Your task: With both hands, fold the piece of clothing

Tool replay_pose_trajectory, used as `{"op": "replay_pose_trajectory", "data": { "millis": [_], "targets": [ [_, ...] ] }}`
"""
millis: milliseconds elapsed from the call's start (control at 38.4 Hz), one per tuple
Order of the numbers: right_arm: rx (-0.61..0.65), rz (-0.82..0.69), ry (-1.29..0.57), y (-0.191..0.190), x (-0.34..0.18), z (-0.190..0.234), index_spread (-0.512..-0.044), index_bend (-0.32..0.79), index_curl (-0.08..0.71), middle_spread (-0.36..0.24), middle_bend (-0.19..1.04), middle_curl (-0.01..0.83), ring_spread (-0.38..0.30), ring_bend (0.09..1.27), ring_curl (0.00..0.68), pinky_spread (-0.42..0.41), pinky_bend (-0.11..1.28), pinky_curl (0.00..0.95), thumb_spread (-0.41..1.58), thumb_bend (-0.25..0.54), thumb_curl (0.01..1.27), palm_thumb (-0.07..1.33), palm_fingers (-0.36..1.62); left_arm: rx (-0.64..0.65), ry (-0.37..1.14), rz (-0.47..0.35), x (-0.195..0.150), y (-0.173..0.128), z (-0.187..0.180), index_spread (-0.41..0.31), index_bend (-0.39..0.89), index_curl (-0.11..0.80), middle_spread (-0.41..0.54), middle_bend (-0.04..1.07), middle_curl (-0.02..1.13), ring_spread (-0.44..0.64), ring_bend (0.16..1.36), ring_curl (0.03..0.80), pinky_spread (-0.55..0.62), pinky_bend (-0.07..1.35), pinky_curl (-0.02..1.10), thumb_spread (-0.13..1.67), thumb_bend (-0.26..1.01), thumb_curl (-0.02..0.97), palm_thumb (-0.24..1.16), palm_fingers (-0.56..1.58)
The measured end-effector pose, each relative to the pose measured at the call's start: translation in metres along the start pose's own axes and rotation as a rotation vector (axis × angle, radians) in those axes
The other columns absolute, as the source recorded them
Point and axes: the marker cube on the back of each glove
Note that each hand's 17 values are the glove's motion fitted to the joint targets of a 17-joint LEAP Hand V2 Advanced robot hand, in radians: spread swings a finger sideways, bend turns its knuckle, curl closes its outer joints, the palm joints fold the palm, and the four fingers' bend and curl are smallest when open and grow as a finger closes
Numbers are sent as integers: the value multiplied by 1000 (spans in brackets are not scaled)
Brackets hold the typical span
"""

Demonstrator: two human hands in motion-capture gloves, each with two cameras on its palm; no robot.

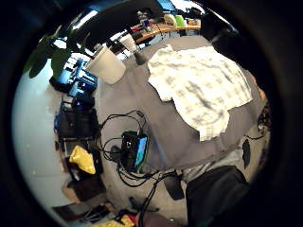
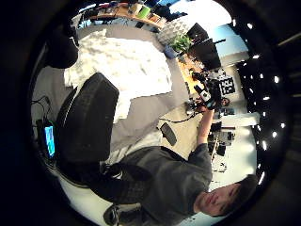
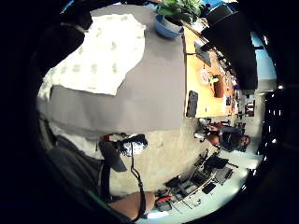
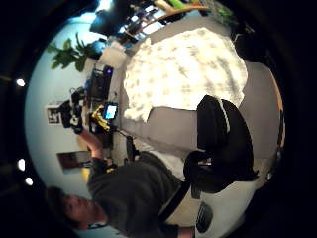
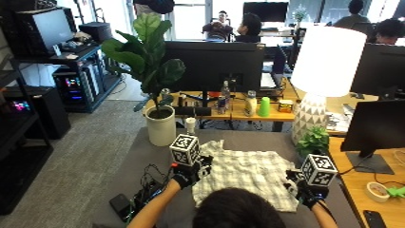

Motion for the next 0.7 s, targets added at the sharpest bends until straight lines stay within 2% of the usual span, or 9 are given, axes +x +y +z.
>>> {"op": "replay_pose_trajectory", "data": {
  "millis": [26,104,286,416,572,703],
  "targets": [
    [0,1,-1,0,1,0,-120,272,84,-10,320,97,1,328,85,79,275,64,417,336,86,482,778,-4,-1,-1,0,0,0,-93,528,131,-14,170,44,-4,398,80,77,194,41,448,95,11,143,713],
    [-3,5,-13,-3,4,-1,-160,261,162,-10,321,145,8,337,152,108,278,130,632,381,120,545,738,-24,-8,-12,-1,-4,4,-122,559,189,-17,161,109,-1,414,150,104,184,101,677,107,22,161,679],
    [-14,9,-27,1,4,-11,-208,227,245,-11,308,215,12,319,216,147,255,195,955,399,171,588,707,-51,-4,-36,-5,-9,12,-157,568,270,-16,148,168,0,430,220,140,176,161,1007,103,52,166,629],
    [-43,0,-10,5,-2,-21,-224,197,274,-12,289,247,14,304,236,161,236,217,1085,386,198,597,709,-58,-6,-42,-8,-11,15,-168,560,306,-16,145,189,7,431,241,159,178,183,1136,94,72,165,612],
    [-108,1,-9,-15,5,-7,-234,174,299,-12,267,279,15,290,256,170,219,240,1178,362,225,605,709,-101,-40,-76,-7,-9,24,-175,544,339,-16,146,209,11,432,260,170,175,205,1224,79,94,163,598],
    [-199,-2,6,-19,5,4,-244,155,307,-12,252,303,15,290,275,175,217,259,1217,337,244,612,692,-151,-73,-54,0,-11,50,-172,517,360,-9,145,222,13,439,275,175,179,223,1236,47,109,142,585]
  ]
}}
